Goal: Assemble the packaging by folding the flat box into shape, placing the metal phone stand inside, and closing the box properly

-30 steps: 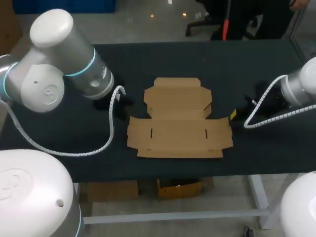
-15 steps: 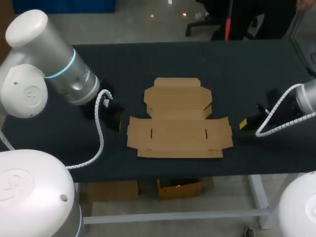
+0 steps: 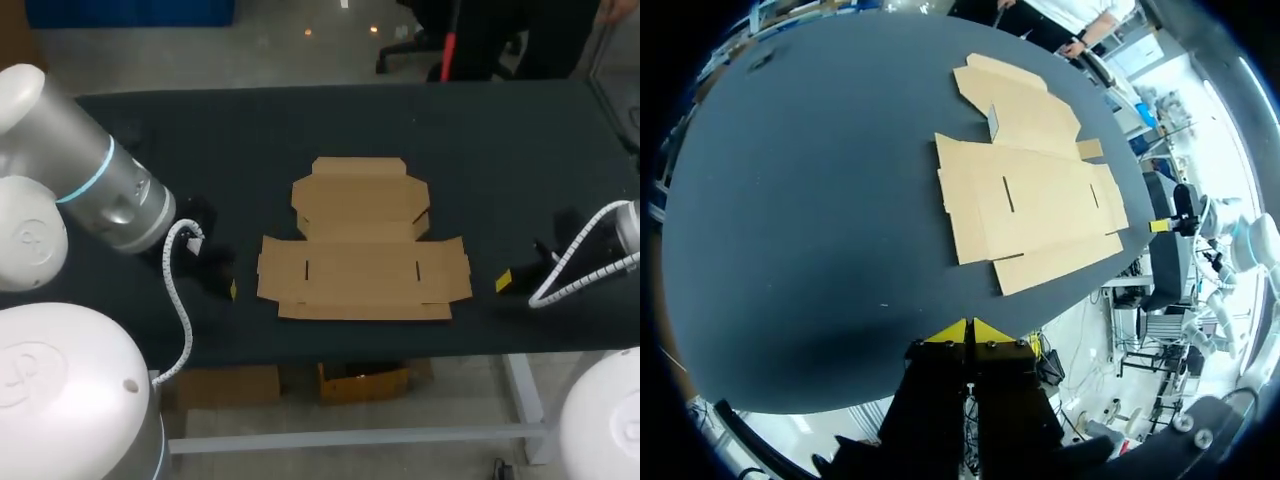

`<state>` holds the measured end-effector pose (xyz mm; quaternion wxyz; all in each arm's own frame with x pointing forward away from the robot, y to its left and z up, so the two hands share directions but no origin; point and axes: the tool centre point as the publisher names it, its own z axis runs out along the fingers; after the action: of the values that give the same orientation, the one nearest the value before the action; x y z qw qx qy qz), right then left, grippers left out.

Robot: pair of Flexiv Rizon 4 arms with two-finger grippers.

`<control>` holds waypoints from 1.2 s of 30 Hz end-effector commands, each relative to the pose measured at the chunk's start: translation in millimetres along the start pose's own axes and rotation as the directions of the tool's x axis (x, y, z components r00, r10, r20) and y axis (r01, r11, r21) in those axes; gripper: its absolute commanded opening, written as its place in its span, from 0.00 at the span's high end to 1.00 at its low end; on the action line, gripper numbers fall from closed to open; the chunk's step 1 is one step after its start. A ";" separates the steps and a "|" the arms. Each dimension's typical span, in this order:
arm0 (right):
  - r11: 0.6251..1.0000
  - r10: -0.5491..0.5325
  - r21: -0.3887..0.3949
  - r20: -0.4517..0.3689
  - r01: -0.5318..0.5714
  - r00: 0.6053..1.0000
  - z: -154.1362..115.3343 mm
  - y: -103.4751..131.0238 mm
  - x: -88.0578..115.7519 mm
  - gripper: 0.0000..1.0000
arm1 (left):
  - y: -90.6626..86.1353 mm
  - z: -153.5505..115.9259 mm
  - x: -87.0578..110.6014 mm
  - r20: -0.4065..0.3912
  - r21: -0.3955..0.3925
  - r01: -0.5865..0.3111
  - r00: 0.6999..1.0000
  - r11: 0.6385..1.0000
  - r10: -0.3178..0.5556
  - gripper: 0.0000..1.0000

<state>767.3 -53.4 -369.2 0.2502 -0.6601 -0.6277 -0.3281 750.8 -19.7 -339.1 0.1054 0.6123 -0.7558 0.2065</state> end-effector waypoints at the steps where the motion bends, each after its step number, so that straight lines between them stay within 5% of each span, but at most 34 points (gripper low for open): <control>1: 1.000 -0.006 0.001 -0.036 0.006 0.999 1.8 -5.1 -11.2 1.00 | 14.6 1.1 -4.7 -0.033 0.027 -0.007 0.999 1.000 0.008 1.00; 14: 0.998 -0.046 0.031 -0.035 0.047 0.998 11.8 -14.6 -11.8 1.00 | 32.9 13.0 -3.0 -0.067 0.013 -0.023 0.997 1.000 0.023 1.00; 36: 0.997 -0.044 0.055 -0.036 0.046 0.998 34.0 -8.0 -19.6 1.00 | 29.2 42.6 -7.5 -0.155 -0.034 -0.029 0.988 0.999 0.023 1.00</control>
<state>761.2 -40.3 -403.9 0.2678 -0.6356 -0.6472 -0.3248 720.9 -22.7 -379.2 0.1663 0.5850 -0.7558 0.2427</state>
